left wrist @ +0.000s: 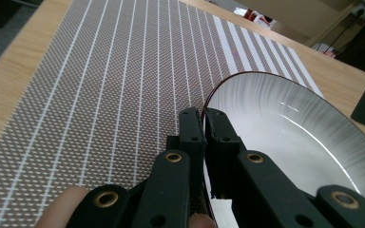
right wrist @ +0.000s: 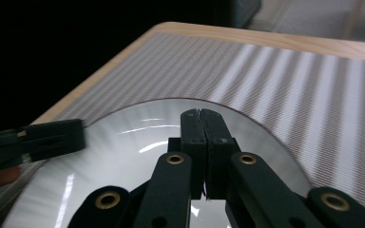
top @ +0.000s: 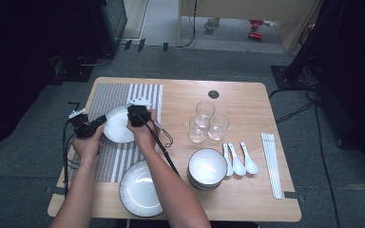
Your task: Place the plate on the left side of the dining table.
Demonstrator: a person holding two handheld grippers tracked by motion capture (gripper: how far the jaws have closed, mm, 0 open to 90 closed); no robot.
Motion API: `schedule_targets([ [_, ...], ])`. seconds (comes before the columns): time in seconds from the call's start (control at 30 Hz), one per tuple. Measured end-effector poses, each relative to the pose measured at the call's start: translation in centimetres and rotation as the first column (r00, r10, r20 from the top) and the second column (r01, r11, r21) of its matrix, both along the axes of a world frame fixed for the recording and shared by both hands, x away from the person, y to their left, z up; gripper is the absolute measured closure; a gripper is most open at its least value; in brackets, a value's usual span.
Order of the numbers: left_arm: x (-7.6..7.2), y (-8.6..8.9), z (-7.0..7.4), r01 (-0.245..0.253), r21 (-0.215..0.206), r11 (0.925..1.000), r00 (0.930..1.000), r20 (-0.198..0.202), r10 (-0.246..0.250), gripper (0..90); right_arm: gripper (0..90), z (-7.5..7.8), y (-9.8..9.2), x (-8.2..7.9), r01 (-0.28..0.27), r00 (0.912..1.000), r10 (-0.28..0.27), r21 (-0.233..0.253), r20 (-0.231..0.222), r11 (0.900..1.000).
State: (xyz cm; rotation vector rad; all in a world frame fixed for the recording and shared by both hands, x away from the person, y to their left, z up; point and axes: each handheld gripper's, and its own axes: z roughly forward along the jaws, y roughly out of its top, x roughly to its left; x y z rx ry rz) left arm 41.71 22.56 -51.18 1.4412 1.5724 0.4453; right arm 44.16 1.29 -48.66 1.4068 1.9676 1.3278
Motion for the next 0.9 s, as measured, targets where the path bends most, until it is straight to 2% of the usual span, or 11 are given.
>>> schedule_targets([
  [0.03, 0.0, -0.1, 0.0, -0.002, 0.002, 1.0000, 1.0000, 0.002, 0.002, 87.5, 87.8, -0.1, -0.5, 0.2, 0.010, 0.9998, -0.010, 0.001, -0.018, 1.000],
  [0.1, 0.0, 0.0, 0.0, -0.003, 0.001, 1.0000, 1.0000, 0.004, 0.003, 87.1, 84.8, -0.2, -1.0, 0.4, 0.011, 0.9997, -0.011, 0.004, -0.022, 1.000],
  [0.2, 0.0, 0.1, -0.1, -0.005, -0.009, 0.9999, 1.0000, 0.004, 0.005, 85.3, 79.7, -0.2, -1.5, 0.2, 0.025, 0.9996, -0.024, 0.029, -0.012, 0.999],
  [0.4, -0.1, -0.1, -0.1, -0.001, 0.026, 0.9997, 0.9998, 0.022, 0.001, 86.7, 71.3, 0.0, -2.5, -0.2, 0.067, 0.9977, -0.067, 0.015, -0.010, 0.998],
  [0.43, -0.1, -0.1, -0.1, -0.001, 0.026, 0.9997, 0.9997, 0.023, 0.001, 86.7, 67.9, 0.2, -2.7, -0.4, 0.079, 0.9969, -0.079, 0.005, 0.008, 0.997],
  [0.53, -0.1, -0.1, -0.1, -0.007, 0.029, 0.9996, 0.9997, 0.022, 0.006, 85.4, 68.5, 0.8, -3.6, -1.1, 0.111, 0.9938, -0.111, 0.032, 0.006, 0.993],
  [0.6, -0.1, 0.0, -0.1, -0.018, 0.019, 0.9997, 0.9997, 0.016, 0.018, 81.4, 67.7, 1.2, -4.0, -1.5, 0.121, 0.9926, -0.120, 0.052, -0.012, 0.991],
  [0.67, -0.1, 0.1, -0.1, -0.028, 0.014, 0.9995, 0.9995, 0.013, 0.028, 77.8, 62.2, 1.7, -4.4, -2.0, 0.121, 0.9926, -0.121, 0.059, -0.014, 0.991],
  [0.8, -0.3, 0.1, -0.1, -0.039, 0.023, 0.9990, 0.9991, 0.019, 0.039, 71.2, 52.4, 2.2, -4.7, -3.0, 0.117, 0.9930, -0.116, 0.060, -0.023, 0.991],
  [0.9, -0.4, 0.1, 0.1, -0.042, 0.047, 0.9980, 0.9990, 0.019, 0.041, 64.7, 47.7, 2.7, -4.8, -3.6, 0.099, 0.9947, -0.097, 0.054, -0.034, 0.994],
])
